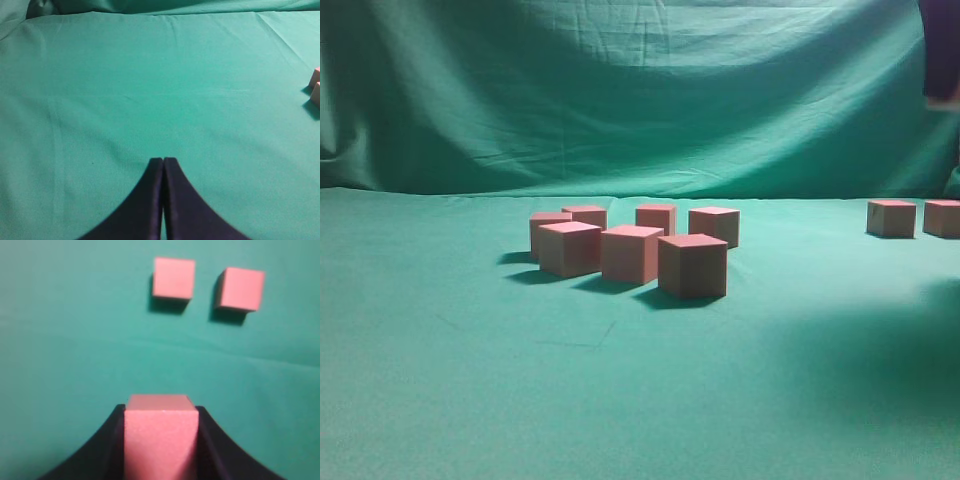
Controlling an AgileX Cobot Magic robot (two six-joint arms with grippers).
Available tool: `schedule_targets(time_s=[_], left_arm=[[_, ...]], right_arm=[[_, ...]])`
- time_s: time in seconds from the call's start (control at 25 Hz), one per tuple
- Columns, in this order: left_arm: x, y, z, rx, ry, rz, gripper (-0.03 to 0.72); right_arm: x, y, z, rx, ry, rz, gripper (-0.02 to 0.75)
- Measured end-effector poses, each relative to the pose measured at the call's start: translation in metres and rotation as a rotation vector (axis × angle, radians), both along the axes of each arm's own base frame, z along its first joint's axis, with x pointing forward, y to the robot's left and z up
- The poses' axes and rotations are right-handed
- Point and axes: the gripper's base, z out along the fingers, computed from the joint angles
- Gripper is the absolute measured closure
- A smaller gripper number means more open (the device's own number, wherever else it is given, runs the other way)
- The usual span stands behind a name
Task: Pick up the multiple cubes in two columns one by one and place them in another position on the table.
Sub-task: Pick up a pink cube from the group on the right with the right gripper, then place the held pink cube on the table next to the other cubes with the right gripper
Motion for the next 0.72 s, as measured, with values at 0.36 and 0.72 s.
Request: schedule_targets(time_s=[0.36, 0.72], left_arm=[[0.000, 0.000, 0.000, 0.000, 0.000, 0.000, 0.688], [0.000, 0.000, 0.000, 0.000, 0.000, 0.000, 0.688]], right_arm=[[-0.077, 0.065, 0.038, 0.022, 0.066, 0.210, 0.476], [-0.154, 0.135, 0.000, 0.075, 0.007, 0.452, 0.476]])
